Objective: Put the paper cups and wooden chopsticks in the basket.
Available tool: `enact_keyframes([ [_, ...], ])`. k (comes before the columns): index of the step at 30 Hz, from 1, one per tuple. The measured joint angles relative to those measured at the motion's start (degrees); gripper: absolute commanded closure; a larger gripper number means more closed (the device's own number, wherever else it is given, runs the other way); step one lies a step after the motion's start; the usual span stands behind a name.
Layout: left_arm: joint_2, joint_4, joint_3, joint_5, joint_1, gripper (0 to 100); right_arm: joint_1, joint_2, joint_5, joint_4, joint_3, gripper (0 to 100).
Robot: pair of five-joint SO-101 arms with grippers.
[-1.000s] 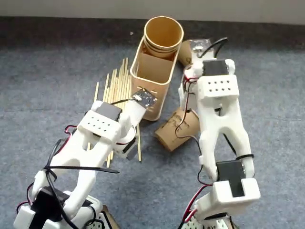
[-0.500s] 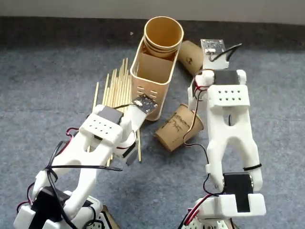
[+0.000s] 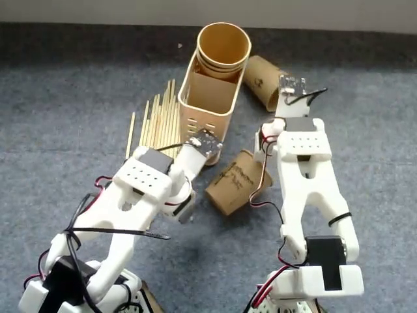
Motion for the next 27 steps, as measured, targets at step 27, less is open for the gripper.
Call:
enact_keyframes([
  [27, -0.2, -13.1, 9.4, -3.0, -1.4, 78, -4.3, -19.0, 6.2, 25.1, -7.6, 71.3],
])
